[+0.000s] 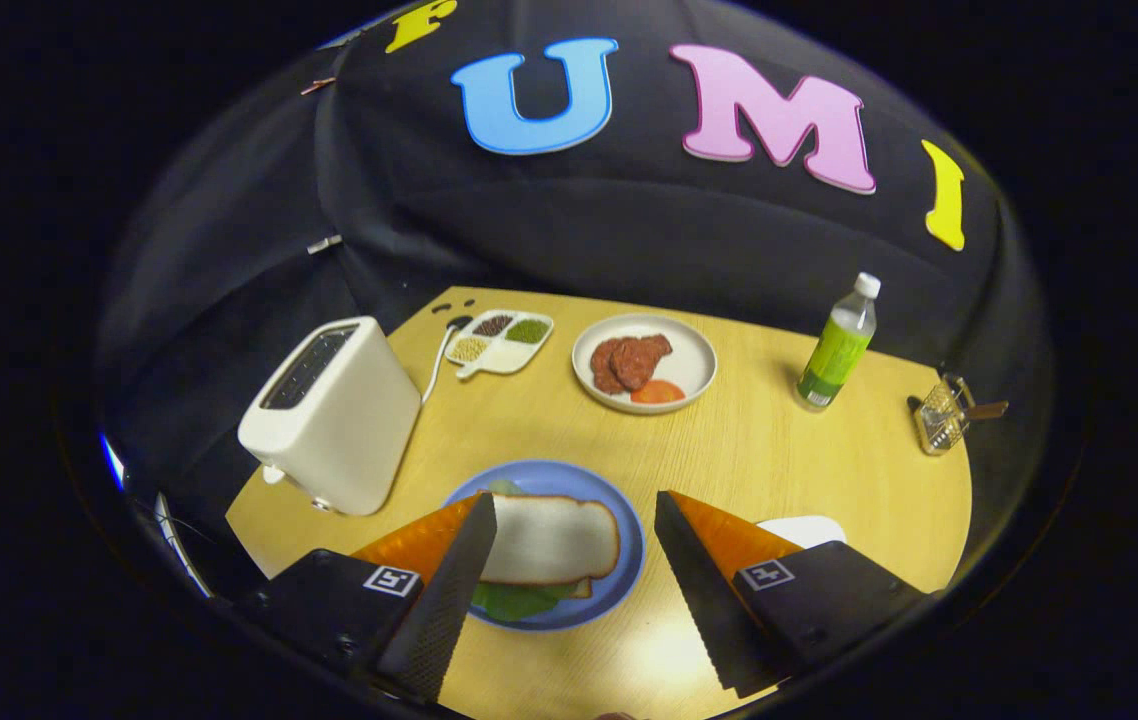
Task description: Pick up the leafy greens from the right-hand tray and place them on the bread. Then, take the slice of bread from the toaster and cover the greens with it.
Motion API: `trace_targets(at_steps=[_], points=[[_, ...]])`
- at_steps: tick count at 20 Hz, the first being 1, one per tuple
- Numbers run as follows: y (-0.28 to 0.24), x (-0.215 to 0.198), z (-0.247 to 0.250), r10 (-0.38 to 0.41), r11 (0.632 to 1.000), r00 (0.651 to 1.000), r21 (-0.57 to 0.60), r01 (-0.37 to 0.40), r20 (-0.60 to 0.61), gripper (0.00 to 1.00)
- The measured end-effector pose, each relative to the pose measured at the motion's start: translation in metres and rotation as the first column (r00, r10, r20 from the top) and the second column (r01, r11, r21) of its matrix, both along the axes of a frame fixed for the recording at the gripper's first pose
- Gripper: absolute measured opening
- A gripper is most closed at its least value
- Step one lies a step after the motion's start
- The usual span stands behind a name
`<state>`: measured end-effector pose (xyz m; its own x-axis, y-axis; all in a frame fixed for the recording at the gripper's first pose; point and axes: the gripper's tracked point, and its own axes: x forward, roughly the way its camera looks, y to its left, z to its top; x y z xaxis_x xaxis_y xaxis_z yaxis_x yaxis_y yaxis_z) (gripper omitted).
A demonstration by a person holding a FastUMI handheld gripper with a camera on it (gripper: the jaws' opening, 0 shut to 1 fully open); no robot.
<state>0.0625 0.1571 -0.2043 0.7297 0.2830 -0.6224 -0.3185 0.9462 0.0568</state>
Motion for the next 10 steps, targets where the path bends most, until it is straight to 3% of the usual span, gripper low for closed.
trace_targets(at_steps=[4, 10], points=[[-0.003, -0.004, 0.093, -0.023, 0.999, 0.979, 0.043, 0.015, 0.201, 1.0], [-0.03, -0.025, 0.215, -0.094, 0.992, 0.904, 0.12, 0.048, 0.417, 1.0]])
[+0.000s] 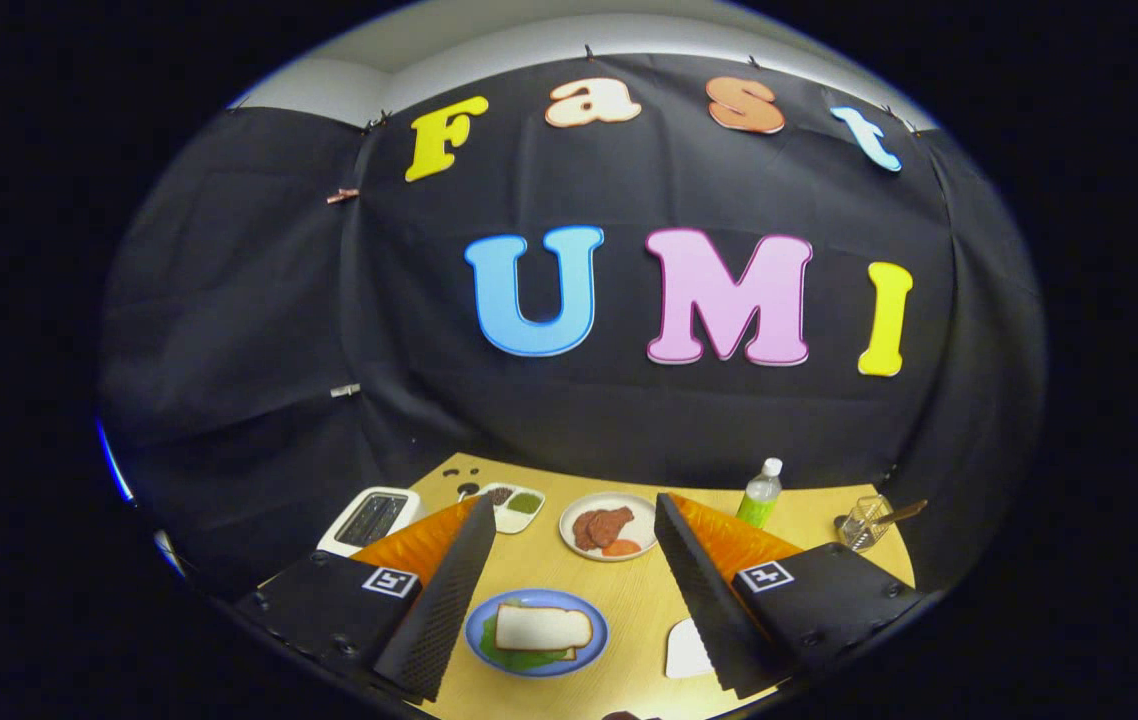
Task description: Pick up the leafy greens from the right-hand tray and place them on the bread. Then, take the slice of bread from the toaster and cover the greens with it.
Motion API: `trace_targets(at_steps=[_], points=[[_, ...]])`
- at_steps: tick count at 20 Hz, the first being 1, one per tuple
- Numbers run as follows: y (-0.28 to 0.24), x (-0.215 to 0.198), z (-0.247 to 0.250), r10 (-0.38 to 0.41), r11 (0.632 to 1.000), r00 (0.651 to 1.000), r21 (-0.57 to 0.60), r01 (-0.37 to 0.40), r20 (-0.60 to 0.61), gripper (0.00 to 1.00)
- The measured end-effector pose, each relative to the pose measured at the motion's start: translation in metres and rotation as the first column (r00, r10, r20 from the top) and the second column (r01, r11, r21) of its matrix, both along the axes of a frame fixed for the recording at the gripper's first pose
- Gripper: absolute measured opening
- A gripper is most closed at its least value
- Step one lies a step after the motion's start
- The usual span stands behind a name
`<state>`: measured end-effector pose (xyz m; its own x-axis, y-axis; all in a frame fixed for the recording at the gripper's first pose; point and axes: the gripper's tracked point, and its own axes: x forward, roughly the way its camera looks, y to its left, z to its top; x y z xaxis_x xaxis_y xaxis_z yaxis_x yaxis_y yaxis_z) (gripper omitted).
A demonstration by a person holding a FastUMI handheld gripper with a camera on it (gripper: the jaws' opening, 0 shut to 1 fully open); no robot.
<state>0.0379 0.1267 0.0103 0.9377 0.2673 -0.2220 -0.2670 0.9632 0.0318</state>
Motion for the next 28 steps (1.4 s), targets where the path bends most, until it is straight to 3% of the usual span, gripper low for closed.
trace_targets(at_steps=[6, 14, 28], points=[[-0.051, -0.033, 0.076, -0.125, 0.992, 0.977, 0.057, 0.117, 0.171, 0.99], [-0.114, -0.059, 0.063, -0.282, 0.959, 0.951, 0.076, 0.275, 0.122, 0.99], [-0.103, -0.036, 0.049, -0.253, 0.965, 0.967, 0.088, 0.249, 0.039, 0.99]])
